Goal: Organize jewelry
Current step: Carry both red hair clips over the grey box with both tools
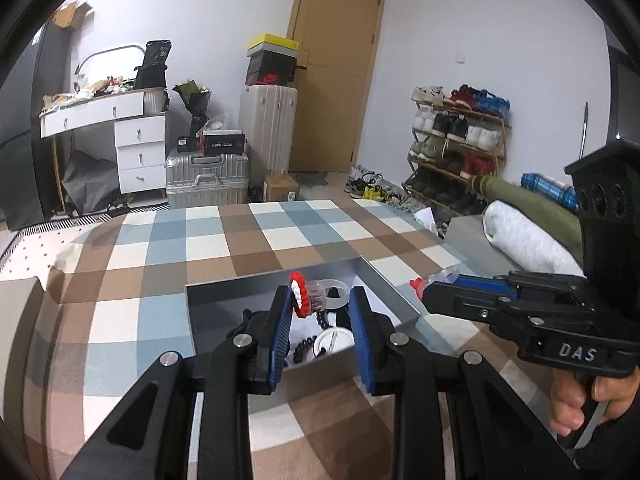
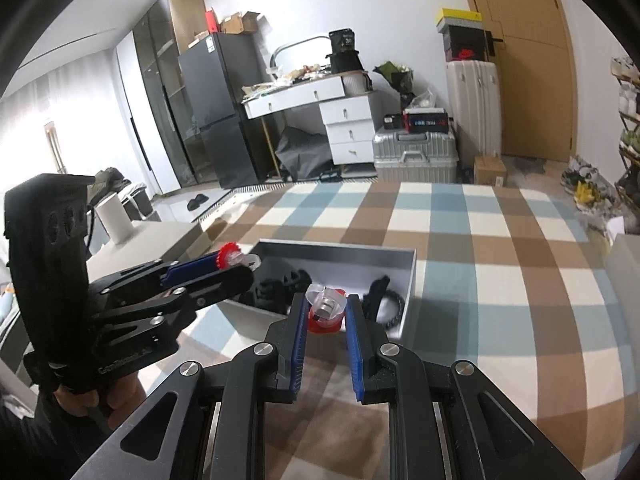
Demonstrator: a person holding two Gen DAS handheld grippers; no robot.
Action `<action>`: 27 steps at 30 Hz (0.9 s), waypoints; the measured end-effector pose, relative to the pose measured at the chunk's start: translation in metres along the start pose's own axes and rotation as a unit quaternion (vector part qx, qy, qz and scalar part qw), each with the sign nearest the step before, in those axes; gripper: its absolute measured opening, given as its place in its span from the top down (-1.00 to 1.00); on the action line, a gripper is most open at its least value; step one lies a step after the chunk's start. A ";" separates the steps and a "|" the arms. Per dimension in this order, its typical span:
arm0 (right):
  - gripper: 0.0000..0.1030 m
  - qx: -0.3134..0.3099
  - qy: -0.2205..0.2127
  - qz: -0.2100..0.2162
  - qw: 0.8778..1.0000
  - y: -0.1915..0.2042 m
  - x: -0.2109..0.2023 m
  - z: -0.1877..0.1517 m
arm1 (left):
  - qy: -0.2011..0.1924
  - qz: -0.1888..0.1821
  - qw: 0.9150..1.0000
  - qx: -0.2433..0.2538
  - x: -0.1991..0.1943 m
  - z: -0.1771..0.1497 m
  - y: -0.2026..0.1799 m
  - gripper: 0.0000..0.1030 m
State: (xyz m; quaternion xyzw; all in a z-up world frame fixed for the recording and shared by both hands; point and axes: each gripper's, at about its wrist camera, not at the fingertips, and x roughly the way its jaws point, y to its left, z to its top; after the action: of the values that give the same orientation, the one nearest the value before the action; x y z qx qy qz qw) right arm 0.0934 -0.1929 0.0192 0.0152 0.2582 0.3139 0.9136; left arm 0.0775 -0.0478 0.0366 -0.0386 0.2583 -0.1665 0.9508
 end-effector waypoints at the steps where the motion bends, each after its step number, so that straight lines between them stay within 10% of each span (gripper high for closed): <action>1: 0.65 0.000 -0.003 0.000 1.000 0.000 0.000 0.002 | 0.000 0.002 1.000 -0.002 0.002 0.000 0.002 0.55; 27: 0.65 0.020 0.024 0.005 1.000 -0.009 0.047 0.000 | 0.025 0.040 0.999 -0.009 0.017 -0.010 0.007 0.55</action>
State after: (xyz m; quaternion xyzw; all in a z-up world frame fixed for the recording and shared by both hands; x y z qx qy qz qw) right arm 0.1302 -0.1727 -0.0044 0.0269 0.2861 0.3139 0.9049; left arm 0.0877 -0.0470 0.0186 -0.0330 0.2851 -0.1269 0.9495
